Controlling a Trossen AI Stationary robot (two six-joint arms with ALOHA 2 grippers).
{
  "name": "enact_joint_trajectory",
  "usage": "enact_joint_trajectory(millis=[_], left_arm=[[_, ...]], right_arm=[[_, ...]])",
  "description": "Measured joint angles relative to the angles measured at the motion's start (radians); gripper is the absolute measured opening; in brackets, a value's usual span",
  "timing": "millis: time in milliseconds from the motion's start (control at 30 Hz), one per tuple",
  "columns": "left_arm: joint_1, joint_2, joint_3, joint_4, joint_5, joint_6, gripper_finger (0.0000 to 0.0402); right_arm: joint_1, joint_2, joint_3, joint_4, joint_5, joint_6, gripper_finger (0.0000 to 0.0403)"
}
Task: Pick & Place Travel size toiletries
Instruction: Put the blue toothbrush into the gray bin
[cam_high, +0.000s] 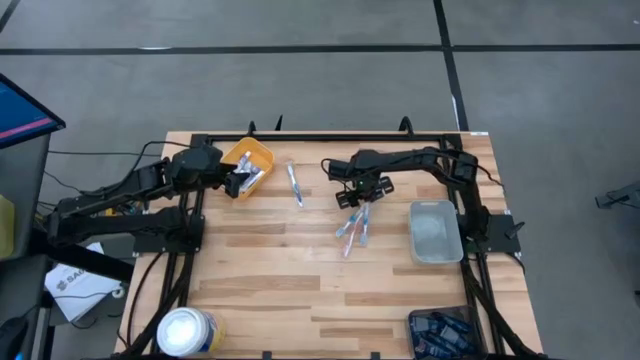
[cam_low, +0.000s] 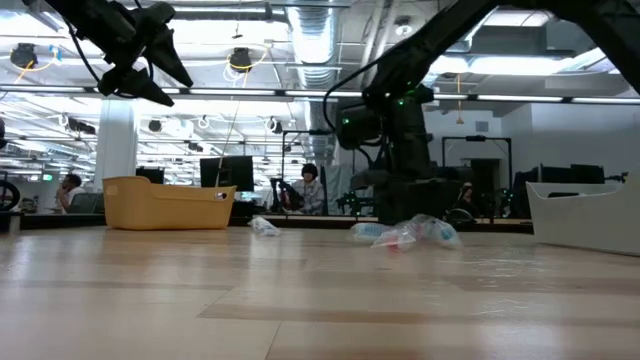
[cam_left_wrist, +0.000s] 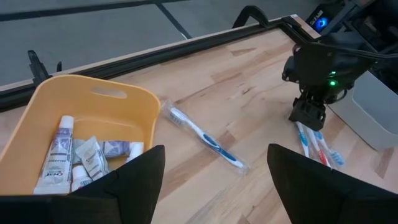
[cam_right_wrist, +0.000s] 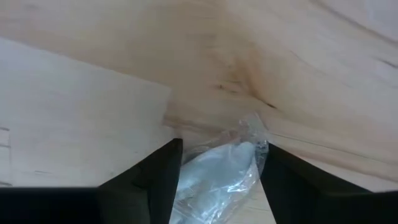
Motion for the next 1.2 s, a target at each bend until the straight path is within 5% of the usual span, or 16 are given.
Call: enact_joint_trajectory(millis=[167,533,800,1200], left_arm=[[0.002,0.000,0.000,0.001,-0.009,0.002,0.0278],[0.002,0.000,0.000,0.003,-0.011,0.001,0.0278],[0.002,0.000,0.000,0.007,-0.015,0.000,0.0278],[0.002,0.000,0.000,0.010,-0.014,0.000,0.0278]], right_arm=[[0.001,-0.003,-0.015,0.024,-0.003,-0.002,0.0176],[-0.004,-0.069,-0.022,0.049,0.000,-0.040,0.0017],[-0.010,-0.188,-0.020,0.053,0.004,-0.045,0.0049],[-0.001,-0.273,-0.020,0.022,-0.004,-0.108,0.0012]])
